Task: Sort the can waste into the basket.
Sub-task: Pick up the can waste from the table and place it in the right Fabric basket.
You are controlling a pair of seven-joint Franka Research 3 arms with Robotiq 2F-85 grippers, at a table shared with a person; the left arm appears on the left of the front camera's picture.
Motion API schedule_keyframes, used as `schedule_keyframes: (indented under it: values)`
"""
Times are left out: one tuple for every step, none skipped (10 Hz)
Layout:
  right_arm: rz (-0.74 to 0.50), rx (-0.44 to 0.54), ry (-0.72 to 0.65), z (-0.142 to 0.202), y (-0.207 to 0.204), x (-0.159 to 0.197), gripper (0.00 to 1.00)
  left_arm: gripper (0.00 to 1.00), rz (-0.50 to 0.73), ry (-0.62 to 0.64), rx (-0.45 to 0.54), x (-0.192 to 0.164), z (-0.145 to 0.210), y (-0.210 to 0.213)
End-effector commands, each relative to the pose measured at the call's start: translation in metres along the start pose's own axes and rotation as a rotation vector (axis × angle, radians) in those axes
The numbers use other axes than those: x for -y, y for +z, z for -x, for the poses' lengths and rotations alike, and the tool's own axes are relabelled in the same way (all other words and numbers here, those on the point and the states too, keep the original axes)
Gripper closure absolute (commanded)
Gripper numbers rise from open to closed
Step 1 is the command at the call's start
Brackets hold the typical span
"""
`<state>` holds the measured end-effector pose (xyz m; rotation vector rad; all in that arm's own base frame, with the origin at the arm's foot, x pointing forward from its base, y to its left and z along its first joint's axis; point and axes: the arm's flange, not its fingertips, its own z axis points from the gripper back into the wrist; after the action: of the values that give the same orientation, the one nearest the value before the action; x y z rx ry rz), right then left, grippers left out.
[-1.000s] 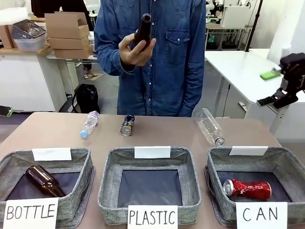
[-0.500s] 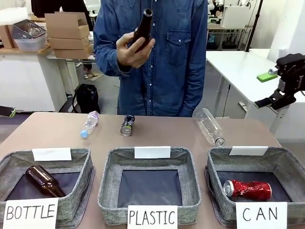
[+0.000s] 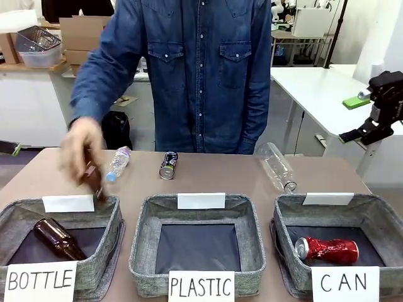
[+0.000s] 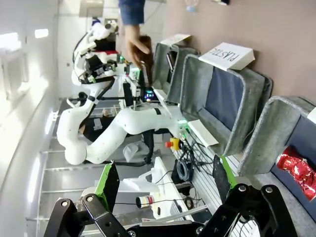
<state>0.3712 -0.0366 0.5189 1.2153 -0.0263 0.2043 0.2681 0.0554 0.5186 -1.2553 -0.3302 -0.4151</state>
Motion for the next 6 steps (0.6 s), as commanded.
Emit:
schedule_keyframes:
  values:
    - [0.007,-0.013,0.016,-0.001,0.003,-0.001,0.0,0.0,-0.175,-0.11,0.011,0.06,0.027,0.03]
    - [0.007,-0.013,0.016,-0.001,0.003,-0.001,0.0,0.0,-0.212,-0.096,0.099,0.082,0.043,0.058]
    - [0.007,-0.013,0.016,-0.001,0.003,-0.001,0.0,0.0,-0.249,-0.082,0.142,0.097,0.063,0.072]
    - [0.007,-0.013,0.016,-0.001,0.003,-0.001,0.0,0.0,-0.256,-0.094,0.187,0.103,0.076,0.075]
    - [0.007,-0.013,0.016,-0.001,0.003,-0.001,0.0,0.0,-0.246,-0.102,0.19,0.103,0.08,0.075]
    - [0.007,-0.013,0.016,-0.001,0.003,-0.001,0.0,0.0,-0.242,-0.096,0.181,0.101,0.082,0.075]
